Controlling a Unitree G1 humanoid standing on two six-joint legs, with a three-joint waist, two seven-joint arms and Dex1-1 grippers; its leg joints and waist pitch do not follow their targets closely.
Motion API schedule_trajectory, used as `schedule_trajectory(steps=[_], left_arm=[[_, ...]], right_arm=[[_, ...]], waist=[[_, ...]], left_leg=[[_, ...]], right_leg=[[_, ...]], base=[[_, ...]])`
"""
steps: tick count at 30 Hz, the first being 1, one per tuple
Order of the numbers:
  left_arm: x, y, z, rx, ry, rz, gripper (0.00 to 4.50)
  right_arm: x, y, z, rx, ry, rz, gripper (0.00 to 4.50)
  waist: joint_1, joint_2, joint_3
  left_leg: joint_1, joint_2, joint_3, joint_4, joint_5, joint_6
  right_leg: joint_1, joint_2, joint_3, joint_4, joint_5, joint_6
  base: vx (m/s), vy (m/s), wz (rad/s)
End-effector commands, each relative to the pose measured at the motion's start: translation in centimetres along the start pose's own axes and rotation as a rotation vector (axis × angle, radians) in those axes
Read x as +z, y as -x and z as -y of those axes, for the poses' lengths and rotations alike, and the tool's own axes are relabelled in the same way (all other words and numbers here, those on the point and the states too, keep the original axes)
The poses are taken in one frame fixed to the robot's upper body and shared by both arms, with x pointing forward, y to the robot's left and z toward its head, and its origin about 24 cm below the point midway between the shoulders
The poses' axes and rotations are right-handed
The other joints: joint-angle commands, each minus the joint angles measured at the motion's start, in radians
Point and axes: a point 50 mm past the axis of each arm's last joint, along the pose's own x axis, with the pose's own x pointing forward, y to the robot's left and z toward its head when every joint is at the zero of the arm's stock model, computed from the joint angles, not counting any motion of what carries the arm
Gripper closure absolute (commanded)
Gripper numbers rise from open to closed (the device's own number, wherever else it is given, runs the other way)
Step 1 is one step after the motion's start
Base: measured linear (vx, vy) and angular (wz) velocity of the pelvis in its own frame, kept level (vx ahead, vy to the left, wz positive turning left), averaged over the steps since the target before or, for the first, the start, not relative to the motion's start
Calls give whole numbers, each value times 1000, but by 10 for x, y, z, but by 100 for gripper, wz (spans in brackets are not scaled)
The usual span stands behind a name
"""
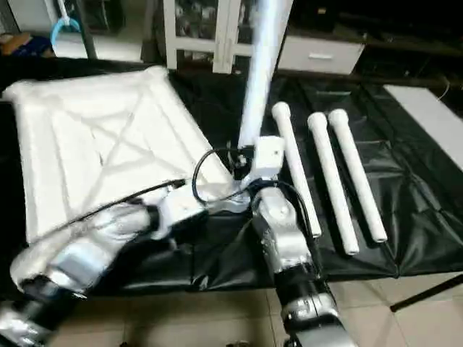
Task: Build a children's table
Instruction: Insert table leg to table base
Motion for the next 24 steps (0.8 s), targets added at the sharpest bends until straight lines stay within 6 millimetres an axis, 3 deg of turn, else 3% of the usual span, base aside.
schedule_trajectory(steps=[1, 2, 3, 4, 5, 7, 8, 9, 10, 12, 14, 17, 19, 21, 23, 24], left_arm=[[-12, 16, -21, 46, -95, -38, 450], [-13, 16, -22, 43, -101, -40, 450], [-23, 21, -30, 35, -96, -63, 450], [-23, 21, -30, 35, -96, -63, 450], [-26, 23, -34, 43, -75, -59, 450], [-27, 23, -36, 52, -60, -44, 450], [-27, 24, -38, 63, -56, -37, 450], [-27, 24, -38, 63, -56, -37, 450], [-28, 24, -41, 78, -44, -14, 403], [-33, 27, -48, 79, -2, 6, 391], [-38, 31, -51, 75, 25, 18, 359], [-35, 36, -57, 100, 61, 72, 352], [-25, 57, -75, 175, 165, 198, 338], [-23, 65, -82, 191, 189, 222, 315], [-21, 75, -89, 207, 208, 242, 304], [-16, 81, -98, 243, 237, 301, 294]], right_arm=[[18, 10, 42, -103, -39, 29, 268], [20, 9, 42, -99, -42, 34, 268], [40, 5, 43, -26, -87, 75, 268], [40, 5, 43, -26, -87, 75, 268], [50, 5, 43, 14, -94, 93, 268], [55, 5, 44, 34, -82, 104, 268], [57, 5, 45, 42, -73, 108, 268], [57, 5, 45, 42, -73, 108, 269], [61, 7, 46, 54, -62, 119, 269], [72, 9, 47, 69, -70, 151, 269], [79, 10, 44, 97, -97, 166, 269], [80, 9, 43, 113, -75, 150, 269], [77, 7, 40, 125, 74, 72, 269], [76, 5, 41, 117, 127, 40, 269], [76, 3, 43, 106, 197, -1, 269], [74, 2, 44, 105, 270, -36, 269]], waist=[[0, 26, -72], [1, 27, -74], [2, 52, -72], [1, 38, -71], [5, 44, -68], [4, 41, -63], [6, 53, -62], [-2, 43, -60], [-4, 48, -60], [-9, 39, -63], [-6, 41, -63], [-1, 43, -64], [8, 35, -62], [14, 39, -60], [17, 40, -57], [21, 34, -57]], left_leg=[[19, 24, 2, -60, -8, 49], [21, 24, 4, -59, -4, 51], [23, 23, 2, -59, -1, 45], [26, 26, 5, -59, -33, 41], [23, 24, 4, -60, -43, 27], [22, 24, 8, -61, -87, 9], [23, 24, 6, -62, -104, 0], [15, 24, 4, -65, -139, -16], [14, 22, 2, -65, -155, -24], [14, 20, 4, -62, -162, -18], [17, 23, 5, -61, -147, -2], [20, 28, 8, -59, -121, -4], [22, 27, 12, -58, -112, -13], [25, 26, 13, -59, -113, -24], [28, 27, 13, -60, -138, -27], [29, 26, 14, -60, -140, -32]], right_leg=[[58, -41, 39, -32, 207, -216], [60, -40, 39, -31, 214, -223], [58, -41, 39, -27, 223, -234], [59, -40, 38, -32, 196, -239], [62, -41, 38, -31, 164, -242], [61, -45, 41, -37, 92, -239], [60, -46, 40, -37, 66, -238], [66, -47, 40, -41, 6, -229], [65, -49, 41, -44, -31, -224], [65, -49, 42, -48, -44, -226], [62, -51, 44, -46, -33, -233], [60, -48, 43, -41, 1, -249], [58, -44, 42, -38, 5, -262], [55, -44, 41, -37, -9, -265], [52, -44, 42, -41, -54, -248], [53, -43, 41, -42, -69, -240]], base=[[0, 0, 0], [0, 0, 0], [0, 0, 0], [0, 0, 0], [0, 0, 0], [0, 0, 0], [0, 0, 0], [0, 0, 0], [0, 0, 0], [0, 0, 0], [0, 0, 0], [0, 0, 0], [0, 0, 0], [0, 0, 0], [0, 0, 0], [0, 0, 0]])
